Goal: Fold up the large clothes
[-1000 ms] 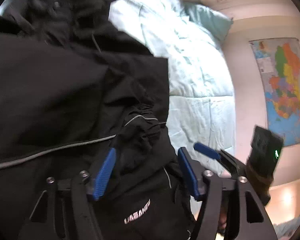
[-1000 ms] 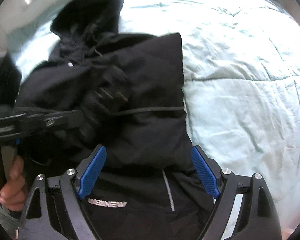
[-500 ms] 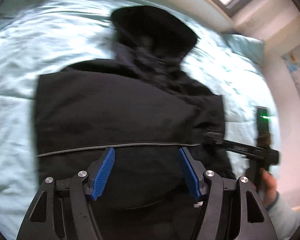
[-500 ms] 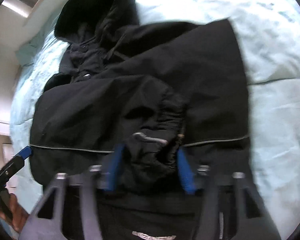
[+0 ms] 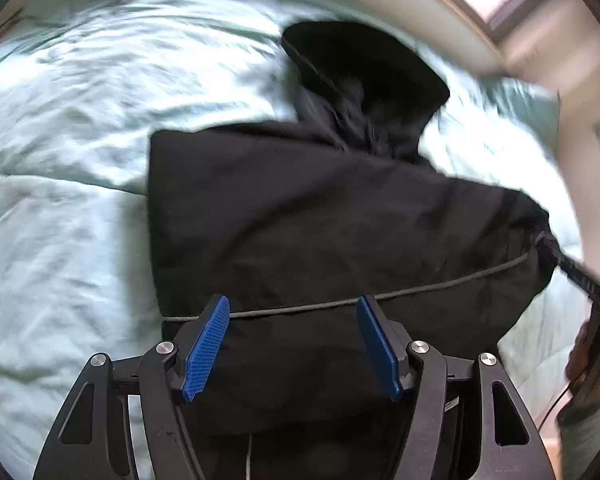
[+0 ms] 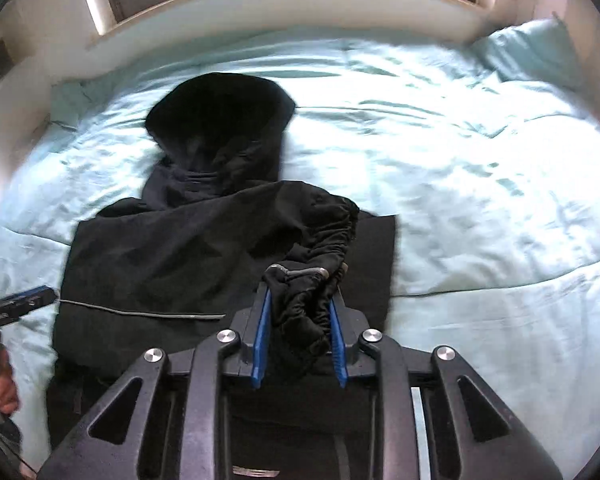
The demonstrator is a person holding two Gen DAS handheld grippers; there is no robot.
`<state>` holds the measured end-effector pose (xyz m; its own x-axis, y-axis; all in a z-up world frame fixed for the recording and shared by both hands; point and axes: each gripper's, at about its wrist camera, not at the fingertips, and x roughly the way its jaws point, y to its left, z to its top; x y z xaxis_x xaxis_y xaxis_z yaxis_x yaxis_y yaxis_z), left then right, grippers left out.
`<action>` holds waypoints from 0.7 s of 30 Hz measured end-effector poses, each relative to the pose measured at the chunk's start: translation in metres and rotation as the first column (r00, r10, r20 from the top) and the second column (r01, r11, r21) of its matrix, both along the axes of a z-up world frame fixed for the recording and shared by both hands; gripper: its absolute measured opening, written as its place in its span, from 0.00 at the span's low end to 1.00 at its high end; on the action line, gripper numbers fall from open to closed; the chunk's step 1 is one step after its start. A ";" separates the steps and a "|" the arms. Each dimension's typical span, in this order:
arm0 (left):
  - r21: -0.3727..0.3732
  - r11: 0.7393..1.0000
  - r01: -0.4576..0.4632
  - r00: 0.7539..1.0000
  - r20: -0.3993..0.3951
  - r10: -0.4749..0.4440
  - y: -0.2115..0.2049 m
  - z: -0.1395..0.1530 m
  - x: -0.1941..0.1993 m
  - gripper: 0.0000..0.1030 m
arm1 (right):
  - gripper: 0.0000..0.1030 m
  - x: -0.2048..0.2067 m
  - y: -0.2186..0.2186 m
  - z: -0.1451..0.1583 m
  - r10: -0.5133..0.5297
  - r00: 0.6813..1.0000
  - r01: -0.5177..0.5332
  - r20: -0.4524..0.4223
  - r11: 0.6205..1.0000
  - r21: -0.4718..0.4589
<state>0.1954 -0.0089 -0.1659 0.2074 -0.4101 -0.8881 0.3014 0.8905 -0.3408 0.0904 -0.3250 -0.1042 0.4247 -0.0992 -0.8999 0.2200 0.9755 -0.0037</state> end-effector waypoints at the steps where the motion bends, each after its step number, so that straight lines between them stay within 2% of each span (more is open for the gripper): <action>1: 0.043 0.999 0.010 1.000 -0.007 -0.009 -0.007 -0.013 0.002 0.66 | 0.28 0.000 -0.004 -0.009 -0.006 1.000 0.006 -0.019 1.000 -0.006; 3: 0.114 0.993 0.025 1.000 -0.013 -0.023 -0.017 -0.035 0.004 0.66 | 0.28 0.001 -0.020 -0.057 -0.019 0.992 0.024 -0.127 0.999 0.038; 5: 0.191 0.981 0.027 0.999 0.013 -0.030 -0.025 -0.051 0.005 0.66 | 0.29 -0.002 -0.030 -0.102 -0.026 0.976 0.048 -0.216 0.994 0.096; 7: 0.219 0.975 0.029 0.999 0.025 -0.036 -0.028 -0.057 0.005 0.68 | 0.31 -0.006 -0.033 -0.136 -0.019 0.966 0.054 -0.257 0.990 0.130; 8: 0.231 0.972 0.037 0.999 0.030 -0.045 -0.031 -0.058 0.005 0.70 | 0.32 -0.008 -0.033 -0.140 -0.020 0.968 0.054 -0.248 0.990 0.133; 12: 0.274 0.960 0.064 0.997 0.033 -0.076 -0.037 -0.045 0.004 0.71 | 0.35 -0.008 -0.039 -0.128 -0.015 0.968 0.052 -0.252 0.989 0.140; 14: 0.252 0.965 0.069 0.993 0.075 -0.090 -0.039 -0.022 0.002 0.71 | 0.43 -0.010 -0.040 -0.108 -0.020 0.969 0.044 -0.246 0.995 0.093; 16: 0.215 0.974 0.069 0.988 0.119 -0.096 -0.041 -0.002 0.001 0.71 | 0.58 -0.014 -0.035 -0.081 -0.013 0.982 0.022 -0.188 0.999 0.047; 18: 0.151 0.987 0.062 0.987 0.138 -0.083 -0.043 0.012 0.006 0.71 | 0.63 -0.008 -0.023 -0.053 0.041 0.996 -0.034 -0.085 0.996 0.080; 20: 0.114 0.992 0.056 0.991 0.113 -0.069 -0.051 0.010 0.017 0.71 | 0.63 0.007 -0.009 -0.047 0.080 0.995 -0.073 -0.057 0.991 0.113; 21: 0.126 0.991 0.049 0.992 0.106 -0.063 -0.054 0.006 0.023 0.71 | 0.63 0.020 0.001 -0.049 0.108 0.993 -0.099 -0.052 0.983 0.155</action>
<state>0.2185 -0.0629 -0.1598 0.2856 -0.3133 -0.9057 0.3815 0.9041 -0.1924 0.1103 -0.3241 -0.1533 0.3704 0.0820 -0.9253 0.1218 0.9832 0.1359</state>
